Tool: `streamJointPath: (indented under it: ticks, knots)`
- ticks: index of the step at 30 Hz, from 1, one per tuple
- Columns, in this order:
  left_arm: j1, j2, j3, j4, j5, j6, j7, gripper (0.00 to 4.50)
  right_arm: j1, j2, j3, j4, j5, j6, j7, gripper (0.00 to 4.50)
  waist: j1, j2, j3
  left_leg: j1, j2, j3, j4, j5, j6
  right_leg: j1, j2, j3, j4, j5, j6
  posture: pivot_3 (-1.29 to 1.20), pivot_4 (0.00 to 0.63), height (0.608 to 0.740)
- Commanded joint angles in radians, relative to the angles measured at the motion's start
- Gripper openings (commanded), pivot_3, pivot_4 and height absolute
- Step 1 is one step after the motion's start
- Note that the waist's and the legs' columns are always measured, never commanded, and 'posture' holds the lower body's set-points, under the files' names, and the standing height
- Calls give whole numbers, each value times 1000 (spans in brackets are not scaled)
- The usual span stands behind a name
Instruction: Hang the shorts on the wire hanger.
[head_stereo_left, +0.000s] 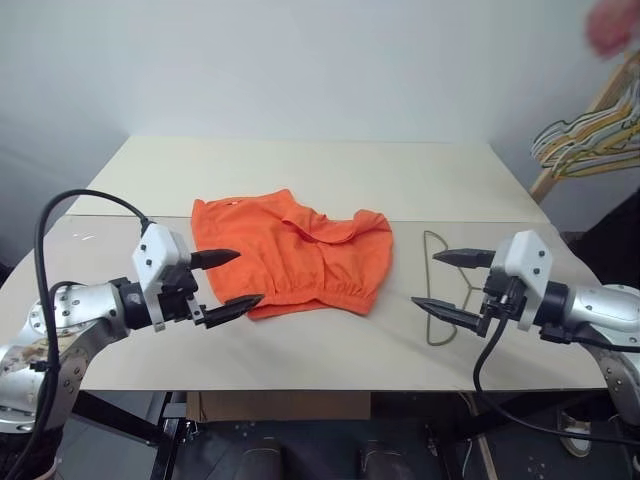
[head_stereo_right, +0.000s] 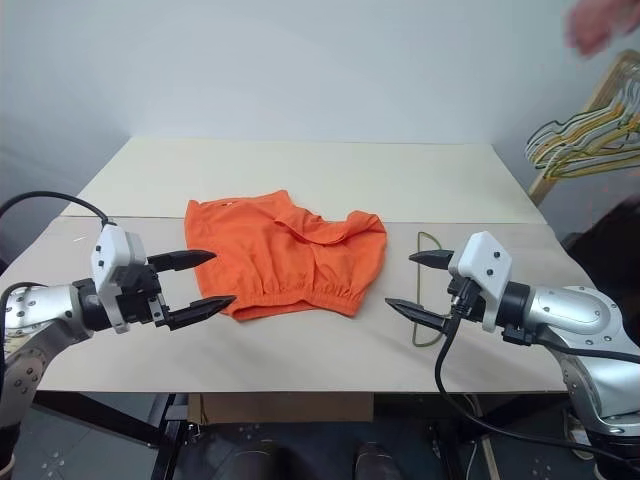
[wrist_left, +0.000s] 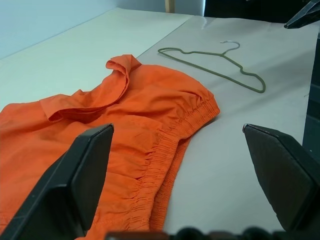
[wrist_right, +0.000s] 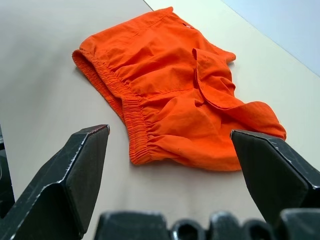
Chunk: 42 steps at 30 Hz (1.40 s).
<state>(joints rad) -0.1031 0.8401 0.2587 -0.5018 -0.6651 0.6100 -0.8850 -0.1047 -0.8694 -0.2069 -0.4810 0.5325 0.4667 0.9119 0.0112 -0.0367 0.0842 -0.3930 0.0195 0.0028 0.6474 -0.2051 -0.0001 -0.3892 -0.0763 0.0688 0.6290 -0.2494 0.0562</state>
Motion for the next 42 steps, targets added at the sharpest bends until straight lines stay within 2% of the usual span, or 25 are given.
streamJointPath:
  ticks: [1, 16, 20, 24, 29, 33, 38, 41, 42]
  knots:
    - [-7, 6, 36, -13, -11, -23, -4, 4500, -13, -3, -22, -20, 4, -13, -2, 4481, 0, 0, 0, 0, 0, 0, 0, 0, 0, 0, 0, 0, 0, 0, 0, 59, 54, 740]
    - [-8, 20, 41, -16, -25, -4, -18, 4500, -22, 4, -6, -38, 9, -1, -15, 4481, 0, 0, 0, 0, 0, 0, 0, 0, 0, 0, 0, 0, 0, 0, 0, 66, 57, 740]
    - [0, 32, 40, -18, -24, -9, -41, 4500, -51, -3, 36, -66, -4, 23, -32, 4481, -2, 0, 0, 0, 0, 0, 0, 0, 0, -1, 0, 0, 0, 0, 0, 67, 50, 740]
    - [19, 42, 47, -19, -27, -16, -70, 4500, -146, -7, 256, -104, -168, 54, -78, 4481, -7, 0, 0, 0, 1, 1, 0, 0, 0, -2, 0, 0, 0, 0, 0, 52, 52, 740]
    - [34, 48, 43, -25, -27, -19, -101, 4500, -291, 83, 491, -89, -310, 132, -133, 4481, -11, 0, 0, -5, 2, 1, 0, 0, 0, -7, 0, 0, 0, 0, -2, 51, 53, 740]
    - [24, 48, 42, -21, -24, -17, -105, 4500, -420, 185, 682, 6, -473, 192, -179, 4481, -14, 0, 0, -12, 2, 1, 0, 1, 0, -15, 2, 0, 2, 8, -4, 55, 53, 740]
    - [22, 50, 47, -22, -24, -14, -109, 4500, -500, 238, 848, 149, -652, 180, -184, 4481, -8, 0, 0, -14, 1, 1, 0, 0, 0, -16, 2, -1, 1, 8, -3, 63, 52, 740]
    - [26, 47, 48, -29, -26, -12, -107, 4500, -525, 260, 914, 245, -753, 143, -190, 3957, -9, 0, 0, -14, 1, 1, 0, 1, 0, -16, 1, -1, 2, 8, -3, 65, 51, 740]
    - [26, 47, 47, -30, -26, -12, -106, 4500, -531, 267, 927, 283, -788, 125, -204, 3654, -9, 0, 0, -14, 1, 1, 0, 1, 0, -16, 1, -1, 2, 8, -3, 68, 49, 740]
